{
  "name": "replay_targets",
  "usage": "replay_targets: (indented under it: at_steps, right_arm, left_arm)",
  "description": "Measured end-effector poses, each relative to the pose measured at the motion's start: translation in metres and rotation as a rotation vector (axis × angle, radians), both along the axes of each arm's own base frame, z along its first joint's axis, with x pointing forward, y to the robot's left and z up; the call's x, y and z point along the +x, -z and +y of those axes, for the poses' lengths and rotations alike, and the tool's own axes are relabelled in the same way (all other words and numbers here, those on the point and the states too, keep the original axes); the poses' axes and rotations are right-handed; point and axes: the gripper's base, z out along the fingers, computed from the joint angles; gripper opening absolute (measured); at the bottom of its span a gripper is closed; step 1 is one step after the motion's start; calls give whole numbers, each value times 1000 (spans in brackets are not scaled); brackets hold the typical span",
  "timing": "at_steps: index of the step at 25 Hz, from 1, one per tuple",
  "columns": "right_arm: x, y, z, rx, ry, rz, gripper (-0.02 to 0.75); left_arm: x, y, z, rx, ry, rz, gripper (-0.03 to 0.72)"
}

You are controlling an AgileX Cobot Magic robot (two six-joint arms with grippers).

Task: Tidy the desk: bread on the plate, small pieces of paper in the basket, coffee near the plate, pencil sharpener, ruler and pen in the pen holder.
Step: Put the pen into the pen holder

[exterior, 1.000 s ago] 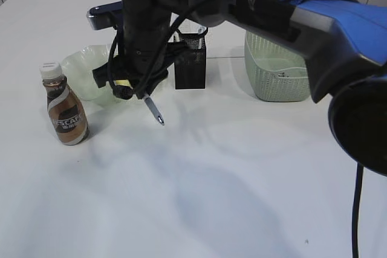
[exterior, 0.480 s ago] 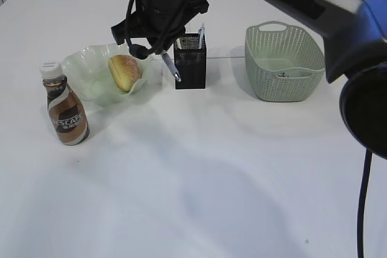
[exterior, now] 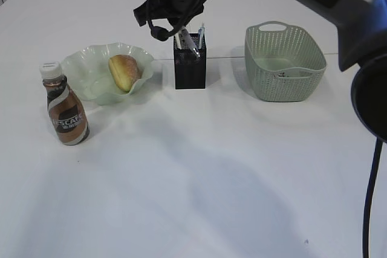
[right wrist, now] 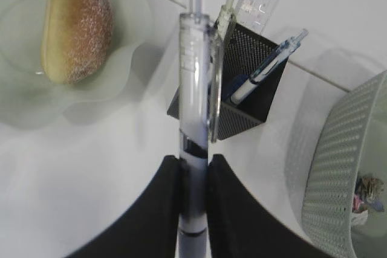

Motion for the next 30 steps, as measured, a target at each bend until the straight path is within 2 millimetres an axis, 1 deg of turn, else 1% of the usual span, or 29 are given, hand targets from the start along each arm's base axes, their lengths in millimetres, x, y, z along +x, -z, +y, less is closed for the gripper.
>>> replay_targets:
  at_steps: [5, 6, 14, 18, 22, 26, 29, 30]
  right_arm:
    - [9, -3, -7, 23, 1, -54, 116]
    - [16, -5, -13, 41, 5, -89, 116]
    - [38, -13, -38, 88, 27, -197, 116]
    - [47, -20, -44, 124, 13, -289, 116]
    - [52, -24, -44, 142, -11, -373, 115]
    - [58, -15, -48, 133, -7, -406, 115]
    - [64, -3, -55, 115, 9, -411, 115]
    - [64, -2, -55, 116, 10, -413, 115]
  left_arm:
    - [2, -4, -1, -6, 13, -53, 267]
    - [3, -5, -2, -7, 15, -60, 267]
    - [22, 1, -5, 7, 23, -47, 267]
    - [31, 0, -7, 25, 32, -84, 267]
    - [38, -3, -9, 34, 44, -127, 267]
    - [43, -3, -10, 33, 54, -149, 267]
    - [46, -3, -11, 33, 59, -162, 267]
    - [47, -3, -12, 34, 60, -164, 267]
